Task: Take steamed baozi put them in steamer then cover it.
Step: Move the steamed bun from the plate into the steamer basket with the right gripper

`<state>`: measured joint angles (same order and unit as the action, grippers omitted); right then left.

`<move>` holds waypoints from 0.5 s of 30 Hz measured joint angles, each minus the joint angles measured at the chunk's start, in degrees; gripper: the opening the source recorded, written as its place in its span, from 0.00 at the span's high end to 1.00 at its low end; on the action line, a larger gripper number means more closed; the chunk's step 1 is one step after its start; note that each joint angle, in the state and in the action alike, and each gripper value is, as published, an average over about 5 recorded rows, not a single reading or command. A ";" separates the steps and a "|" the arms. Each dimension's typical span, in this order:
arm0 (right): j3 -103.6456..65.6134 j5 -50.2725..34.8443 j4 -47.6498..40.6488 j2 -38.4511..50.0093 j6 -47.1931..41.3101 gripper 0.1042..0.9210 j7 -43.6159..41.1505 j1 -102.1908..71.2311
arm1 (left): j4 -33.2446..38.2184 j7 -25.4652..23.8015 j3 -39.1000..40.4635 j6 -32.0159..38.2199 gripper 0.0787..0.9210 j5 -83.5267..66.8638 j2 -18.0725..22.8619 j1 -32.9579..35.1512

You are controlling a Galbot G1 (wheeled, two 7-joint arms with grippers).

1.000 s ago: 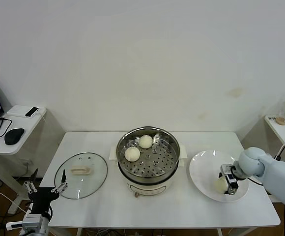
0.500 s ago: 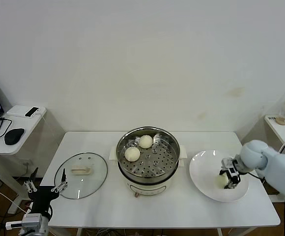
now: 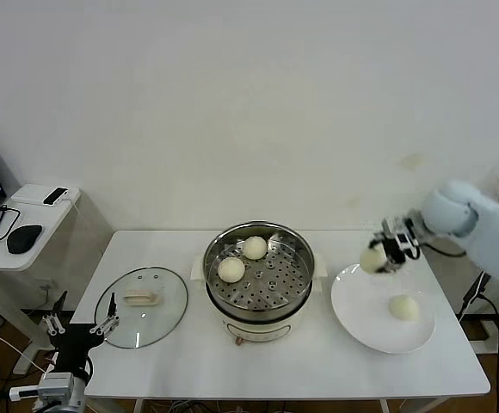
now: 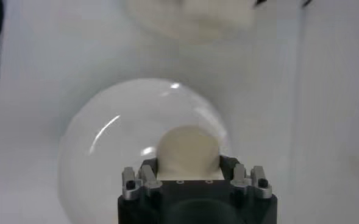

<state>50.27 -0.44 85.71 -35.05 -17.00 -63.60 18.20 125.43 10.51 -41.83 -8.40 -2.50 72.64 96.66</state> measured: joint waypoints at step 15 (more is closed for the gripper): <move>10.80 -7.23 0.45 -16.16 3.31 0.36 3.75 9.44 | 0.22 -0.05 -2.45 0.07 0.12 -0.33 0.97 1.32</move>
<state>61.07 -7.67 86.16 -51.21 -13.69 -59.85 27.64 125.65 10.46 -44.27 -8.33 -2.83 73.61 97.99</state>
